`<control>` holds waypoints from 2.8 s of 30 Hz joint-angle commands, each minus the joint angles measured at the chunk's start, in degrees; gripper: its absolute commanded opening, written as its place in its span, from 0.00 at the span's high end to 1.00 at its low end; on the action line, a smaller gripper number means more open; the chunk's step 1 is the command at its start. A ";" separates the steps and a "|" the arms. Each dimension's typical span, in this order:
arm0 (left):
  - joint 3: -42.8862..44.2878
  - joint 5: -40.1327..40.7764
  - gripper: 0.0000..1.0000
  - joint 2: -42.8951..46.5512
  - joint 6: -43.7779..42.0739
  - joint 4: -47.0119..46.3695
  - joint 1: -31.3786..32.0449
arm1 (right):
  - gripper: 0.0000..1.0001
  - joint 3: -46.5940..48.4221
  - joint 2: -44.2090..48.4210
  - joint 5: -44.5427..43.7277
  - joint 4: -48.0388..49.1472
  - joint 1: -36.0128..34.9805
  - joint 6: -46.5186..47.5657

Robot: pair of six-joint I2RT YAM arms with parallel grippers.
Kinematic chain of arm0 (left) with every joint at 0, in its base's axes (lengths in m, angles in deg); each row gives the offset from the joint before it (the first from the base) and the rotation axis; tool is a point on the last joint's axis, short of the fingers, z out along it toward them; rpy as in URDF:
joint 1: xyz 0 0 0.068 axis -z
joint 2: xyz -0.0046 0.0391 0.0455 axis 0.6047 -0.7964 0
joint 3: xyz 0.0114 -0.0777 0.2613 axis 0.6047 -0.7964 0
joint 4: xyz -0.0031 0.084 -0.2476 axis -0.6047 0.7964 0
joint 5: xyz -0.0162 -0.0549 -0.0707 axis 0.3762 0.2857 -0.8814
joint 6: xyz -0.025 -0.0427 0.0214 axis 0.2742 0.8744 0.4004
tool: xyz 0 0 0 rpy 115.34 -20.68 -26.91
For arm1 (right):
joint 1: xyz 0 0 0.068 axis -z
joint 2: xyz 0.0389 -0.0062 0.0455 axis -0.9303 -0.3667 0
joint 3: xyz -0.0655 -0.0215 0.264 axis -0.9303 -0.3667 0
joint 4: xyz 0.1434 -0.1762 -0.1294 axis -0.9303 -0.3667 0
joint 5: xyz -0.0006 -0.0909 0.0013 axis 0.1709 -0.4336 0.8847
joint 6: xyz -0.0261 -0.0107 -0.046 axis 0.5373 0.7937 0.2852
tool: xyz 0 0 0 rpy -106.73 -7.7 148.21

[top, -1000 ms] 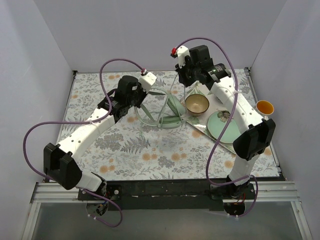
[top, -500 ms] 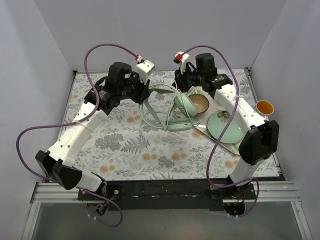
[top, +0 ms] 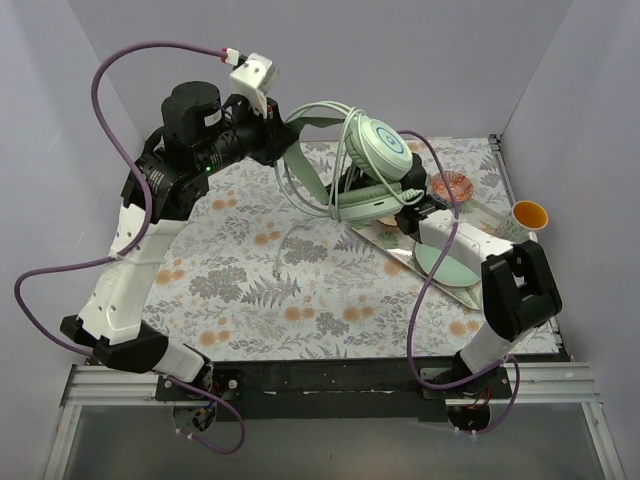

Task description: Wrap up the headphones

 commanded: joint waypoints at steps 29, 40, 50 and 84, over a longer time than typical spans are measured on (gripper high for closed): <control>11.49 31.35 1.00 -4.58 1.80 -19.07 -3.81 | 0.99 3.97 -16.82 -7.32 12.39 -8.19 -20.02; 10.00 30.46 1.00 -11.08 1.54 -26.45 -18.22 | 0.99 2.74 -7.14 -9.09 -11.71 -15.05 -5.44; -6.60 39.25 1.00 -12.14 -11.54 -42.79 -20.87 | 0.99 16.63 -2.59 -18.21 -43.80 -23.58 11.62; -45.55 34.25 1.00 4.21 -29.31 -23.56 8.30 | 0.99 50.47 -4.33 -45.65 -64.39 -6.80 33.08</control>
